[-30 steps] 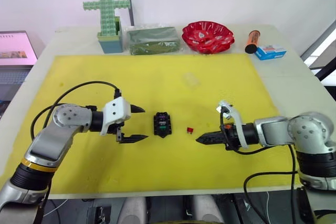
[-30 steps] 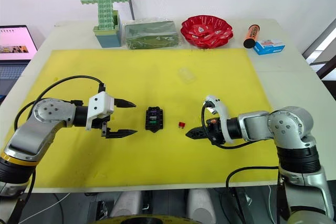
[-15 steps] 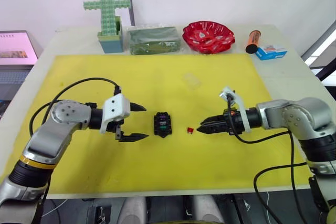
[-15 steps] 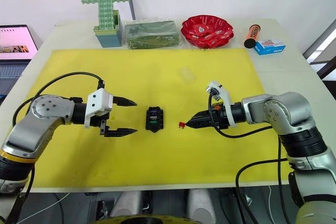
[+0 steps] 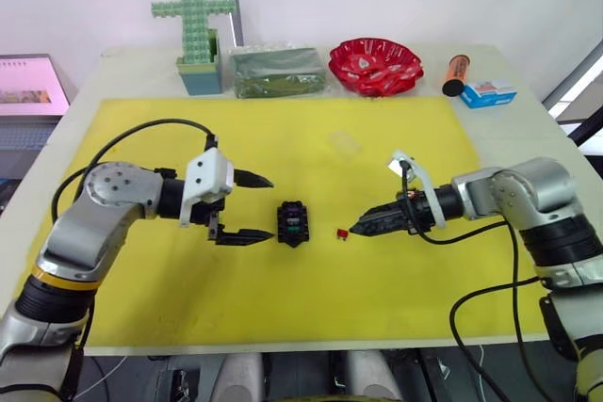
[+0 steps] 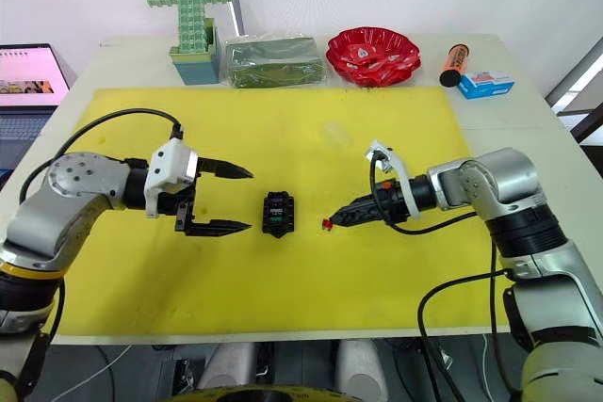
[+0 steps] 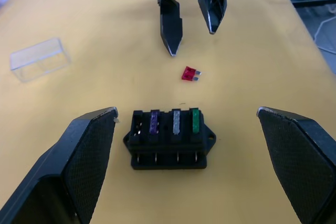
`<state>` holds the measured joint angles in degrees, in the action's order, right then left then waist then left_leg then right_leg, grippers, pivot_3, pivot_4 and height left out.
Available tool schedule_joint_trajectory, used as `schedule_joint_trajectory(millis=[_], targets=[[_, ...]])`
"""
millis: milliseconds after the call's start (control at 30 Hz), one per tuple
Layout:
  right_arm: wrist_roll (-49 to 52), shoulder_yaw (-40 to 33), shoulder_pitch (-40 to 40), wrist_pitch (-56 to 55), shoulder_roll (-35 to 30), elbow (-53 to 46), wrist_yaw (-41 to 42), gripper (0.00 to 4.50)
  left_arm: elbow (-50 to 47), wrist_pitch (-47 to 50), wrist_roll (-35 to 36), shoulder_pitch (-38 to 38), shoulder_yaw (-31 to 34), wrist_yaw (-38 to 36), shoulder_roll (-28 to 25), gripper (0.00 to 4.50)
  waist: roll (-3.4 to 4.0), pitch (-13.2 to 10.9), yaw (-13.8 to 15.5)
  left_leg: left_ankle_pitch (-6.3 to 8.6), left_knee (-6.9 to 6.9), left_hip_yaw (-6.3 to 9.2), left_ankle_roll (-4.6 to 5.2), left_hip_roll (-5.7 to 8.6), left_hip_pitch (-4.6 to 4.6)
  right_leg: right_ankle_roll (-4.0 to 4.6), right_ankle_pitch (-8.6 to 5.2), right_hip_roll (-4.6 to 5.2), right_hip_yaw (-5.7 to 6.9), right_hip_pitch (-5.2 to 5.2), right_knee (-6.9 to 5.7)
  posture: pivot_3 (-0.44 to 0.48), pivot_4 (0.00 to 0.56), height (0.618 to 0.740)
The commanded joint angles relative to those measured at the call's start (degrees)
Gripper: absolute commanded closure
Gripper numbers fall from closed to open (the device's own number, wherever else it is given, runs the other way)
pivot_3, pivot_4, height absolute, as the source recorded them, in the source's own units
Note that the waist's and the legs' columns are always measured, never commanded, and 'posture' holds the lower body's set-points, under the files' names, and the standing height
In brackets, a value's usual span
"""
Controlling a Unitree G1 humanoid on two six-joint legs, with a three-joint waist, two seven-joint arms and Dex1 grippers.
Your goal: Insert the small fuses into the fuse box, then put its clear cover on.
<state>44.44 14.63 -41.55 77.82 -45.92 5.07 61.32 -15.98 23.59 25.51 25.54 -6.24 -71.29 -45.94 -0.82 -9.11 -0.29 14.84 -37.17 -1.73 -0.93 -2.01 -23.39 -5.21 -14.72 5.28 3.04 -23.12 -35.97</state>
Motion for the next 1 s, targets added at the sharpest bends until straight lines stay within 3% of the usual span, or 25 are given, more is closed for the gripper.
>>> schedule_joint_trajectory(millis=[33,1000], targets=[[0.57,-1.58,-0.09,1.26,1.44,-0.2,0.11,0.01,-0.92,-0.76,0.08,1.01,-0.12,-0.72,0.05,0.0,0.0,0.0,-0.09,0.0,0.0,0.0,0.0,0.0,0.0,0.0,0.0,0.0,0.0,0.0,0.0,0.0,0.15,0.74],[-2.16,-0.91,0.68,2.13,8.11,4.01,0.9,0.01,-2.68,-1.56,-2.42,-1.47,-0.95,0.9,-0.13,0.0,-0.02,0.02,-0.38,0.0,0.01,0.03,0.0,-0.05,0.04,0.0,0.0,-0.08,-0.01,0.01,-0.02,0.0,0.15,0.74]])
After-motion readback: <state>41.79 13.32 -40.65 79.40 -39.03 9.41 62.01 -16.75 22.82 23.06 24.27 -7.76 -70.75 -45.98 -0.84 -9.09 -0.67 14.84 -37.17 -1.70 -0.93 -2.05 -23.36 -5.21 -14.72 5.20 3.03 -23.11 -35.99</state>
